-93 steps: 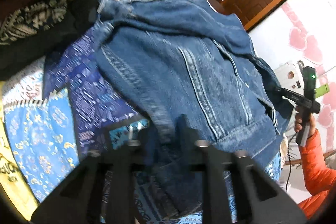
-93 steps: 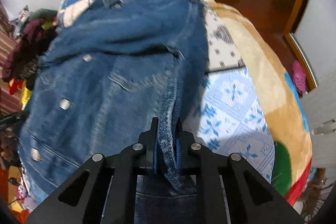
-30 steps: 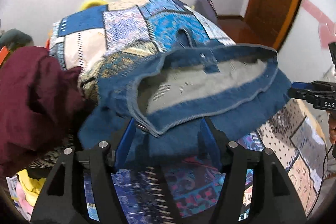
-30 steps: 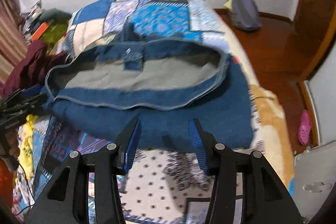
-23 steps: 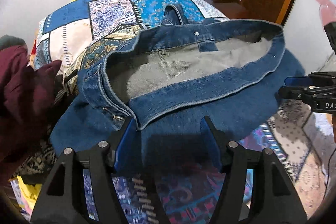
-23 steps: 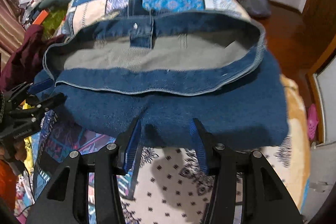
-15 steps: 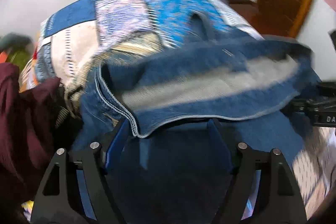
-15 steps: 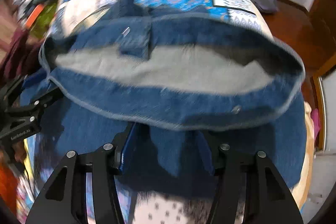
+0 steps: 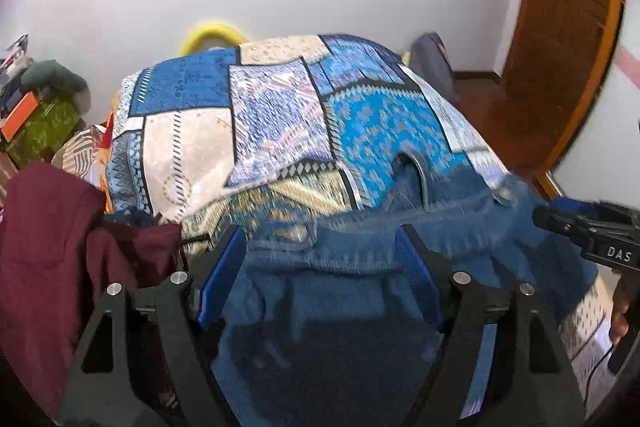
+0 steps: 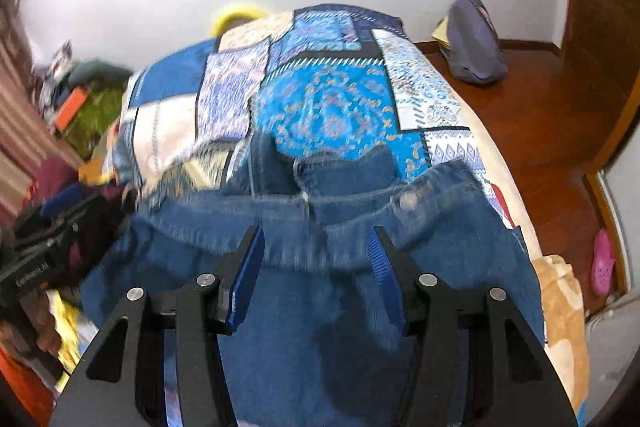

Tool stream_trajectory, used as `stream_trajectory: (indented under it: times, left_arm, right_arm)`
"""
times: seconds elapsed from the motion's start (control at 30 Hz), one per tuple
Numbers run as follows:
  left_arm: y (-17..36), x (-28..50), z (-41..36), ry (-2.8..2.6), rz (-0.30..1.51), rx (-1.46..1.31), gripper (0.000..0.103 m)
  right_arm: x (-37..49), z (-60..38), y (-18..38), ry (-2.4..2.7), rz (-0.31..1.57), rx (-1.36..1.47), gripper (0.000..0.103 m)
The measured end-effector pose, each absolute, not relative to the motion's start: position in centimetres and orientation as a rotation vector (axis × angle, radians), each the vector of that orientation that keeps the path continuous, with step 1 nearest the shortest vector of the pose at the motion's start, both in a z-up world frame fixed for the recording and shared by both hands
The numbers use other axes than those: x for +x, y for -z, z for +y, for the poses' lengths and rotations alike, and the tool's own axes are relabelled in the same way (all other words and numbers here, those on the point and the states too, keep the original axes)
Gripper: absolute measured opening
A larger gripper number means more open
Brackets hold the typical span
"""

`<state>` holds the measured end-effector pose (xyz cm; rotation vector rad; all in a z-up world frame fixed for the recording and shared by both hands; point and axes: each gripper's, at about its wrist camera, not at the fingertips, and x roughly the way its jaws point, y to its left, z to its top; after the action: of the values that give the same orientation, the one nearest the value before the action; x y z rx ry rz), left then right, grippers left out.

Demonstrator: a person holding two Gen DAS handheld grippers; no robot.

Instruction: Fold large clothes

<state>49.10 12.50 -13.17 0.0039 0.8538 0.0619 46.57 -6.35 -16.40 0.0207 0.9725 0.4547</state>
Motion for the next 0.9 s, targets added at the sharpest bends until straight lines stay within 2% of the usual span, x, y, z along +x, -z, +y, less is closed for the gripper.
stream_trajectory:
  times: [0.33,0.4,0.53,0.9]
  left_arm:
    - [21.3,46.0,10.9,-0.003,1.053,-0.002,0.076]
    - [22.5,45.1,11.1,-0.008,1.04,-0.021,0.077]
    - [22.2,43.2,10.9,-0.022,0.995,-0.012,0.079]
    - [20.4,37.5,11.1,-0.041,0.984,-0.053,0.079]
  right_arm:
    - [43.2,-5.6,23.3,-0.488,1.163,-0.147,0.051]
    - [42.3,-6.4,23.8,-0.489,1.121,-0.114,0.054]
    - [41.5,-7.4,23.3,-0.475,1.118,-0.106,0.06]
    - [39.3,-7.2,21.5,-0.466,1.058,-0.17,0.06]
